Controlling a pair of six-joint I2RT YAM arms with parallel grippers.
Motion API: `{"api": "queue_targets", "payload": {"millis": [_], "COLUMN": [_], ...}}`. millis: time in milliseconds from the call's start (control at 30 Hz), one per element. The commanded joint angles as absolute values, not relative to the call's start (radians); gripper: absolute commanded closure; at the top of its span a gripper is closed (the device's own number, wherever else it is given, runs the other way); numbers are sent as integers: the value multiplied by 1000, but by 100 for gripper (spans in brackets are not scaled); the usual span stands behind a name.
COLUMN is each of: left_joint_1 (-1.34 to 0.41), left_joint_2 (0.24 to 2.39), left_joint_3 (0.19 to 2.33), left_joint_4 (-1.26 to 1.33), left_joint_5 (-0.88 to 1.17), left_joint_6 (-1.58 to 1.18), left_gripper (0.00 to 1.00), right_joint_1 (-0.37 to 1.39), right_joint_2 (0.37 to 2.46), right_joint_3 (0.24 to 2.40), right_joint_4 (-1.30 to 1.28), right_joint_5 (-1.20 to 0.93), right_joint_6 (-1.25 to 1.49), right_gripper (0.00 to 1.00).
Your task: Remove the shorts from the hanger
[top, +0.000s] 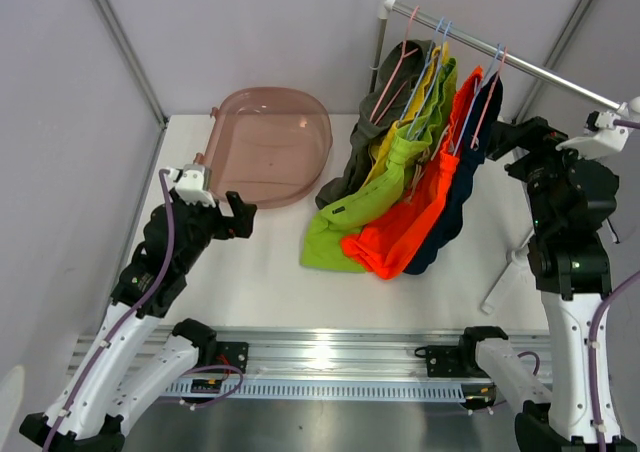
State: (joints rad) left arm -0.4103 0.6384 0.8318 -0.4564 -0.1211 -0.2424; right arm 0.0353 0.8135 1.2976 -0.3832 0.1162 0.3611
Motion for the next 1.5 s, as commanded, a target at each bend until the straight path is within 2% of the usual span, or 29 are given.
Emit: {"api": "queue_targets", "payload": {"millis": [0,633,1000,1067,1100,1200,1367,1467], "left_joint_1": [-417,-417,-417,-417,-419,-417,-419,-419], "left_joint_2": [624,620,626,627,627,629,635,638], "left_joint_3": [836,833,836,835,834,833,834,834], "left_joint_4": [-453,-454,-459,-459,-457,-459,-459,-460], "left_joint_5": [-141,-153,-158,-158,-158,-158,-155,-152], "left_joint_6": [-222,-221,-221,-221,-219,-221,-221,-218], "left_gripper": [1,1,1,1,1,1,1,1], "right_joint_1": [32,37,38,37,38,37,37,37], "right_joint_2": [853,1049,1103,1111,1111,1112,1112,1114], "right_joint_3": [1335,1310,1269,1261,1261,1253,1252,1258], "right_joint_4": [-318,-227,-198,-190,-190,-181,-176,-178], "right_joint_5": [150,132,133,133,140,144,132,118], "right_joint_6": [333,338,342,342,342,348,348,347], "right_gripper": [6,10,23,27,37,56,70,91]}}
